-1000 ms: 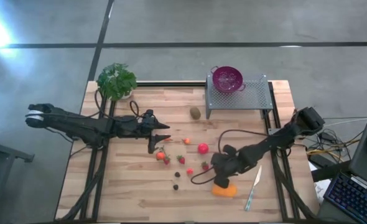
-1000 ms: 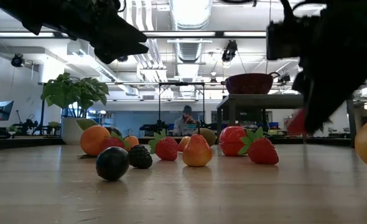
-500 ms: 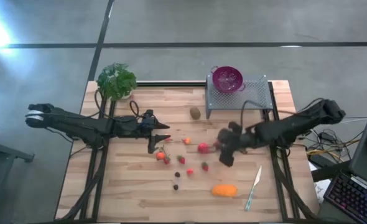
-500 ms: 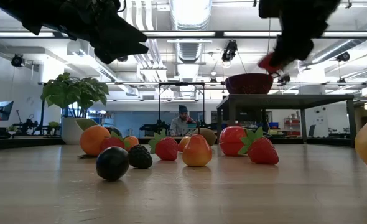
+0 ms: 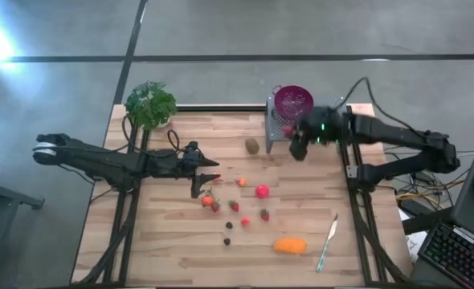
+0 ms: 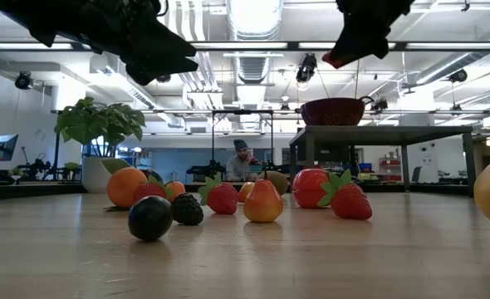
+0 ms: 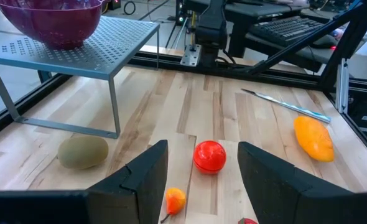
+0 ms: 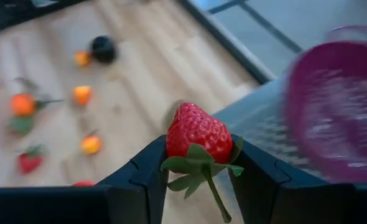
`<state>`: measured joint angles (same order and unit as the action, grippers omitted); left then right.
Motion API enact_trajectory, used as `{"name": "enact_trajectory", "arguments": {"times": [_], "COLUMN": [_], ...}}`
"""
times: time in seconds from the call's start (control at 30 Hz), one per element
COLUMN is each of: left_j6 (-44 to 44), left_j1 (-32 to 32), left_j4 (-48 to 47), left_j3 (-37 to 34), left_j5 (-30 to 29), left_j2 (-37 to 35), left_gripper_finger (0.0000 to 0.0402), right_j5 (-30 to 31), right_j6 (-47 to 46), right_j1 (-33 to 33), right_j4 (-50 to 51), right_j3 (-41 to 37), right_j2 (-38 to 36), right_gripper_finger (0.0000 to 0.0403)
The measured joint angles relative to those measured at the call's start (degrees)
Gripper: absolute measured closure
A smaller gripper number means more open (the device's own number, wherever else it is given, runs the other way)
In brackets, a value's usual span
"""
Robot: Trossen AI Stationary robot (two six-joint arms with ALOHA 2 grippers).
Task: Pick & Place Fruit
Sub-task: Put the strawberry into the violet strainer bowl on the shelf
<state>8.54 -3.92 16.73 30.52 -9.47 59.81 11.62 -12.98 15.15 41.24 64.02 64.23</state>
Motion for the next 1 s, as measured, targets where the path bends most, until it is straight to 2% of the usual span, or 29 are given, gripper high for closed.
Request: {"name": "enact_trajectory", "arguments": {"times": [0.27, 0.4, 0.8, 1.0], "left_j6": [0.0, 0.0, 0.0, 0.0], "left_j1": [0.0, 0.0, 0.0, 0.1], "left_j4": [0.0, 0.0, 0.3, 0.3], "left_j3": [-0.1, -0.6, -0.8, -0.8], "left_j5": [0.0, 0.0, -0.2, -0.2], "left_j2": [0.0, 0.0, 0.0, 0.0], "left_gripper_finger": [0.0202, 0.0202, 0.0202, 0.0202], "right_j5": [-8.6, -9.1, -9.2, -9.1], "right_j6": [5.4, 7.1, 9.1, 9.1], "right_j1": [15.7, 20.2, 25.8, 26.4], "right_j4": [7.1, 10.8, 14.5, 16.0], "right_j3": [11.6, 15.7, 20.2, 20.2], "right_j2": [7.6, 12.9, 23.9, 25.6], "right_gripper_finger": [0.0268, 0.0263, 0.027, 0.0249]}}
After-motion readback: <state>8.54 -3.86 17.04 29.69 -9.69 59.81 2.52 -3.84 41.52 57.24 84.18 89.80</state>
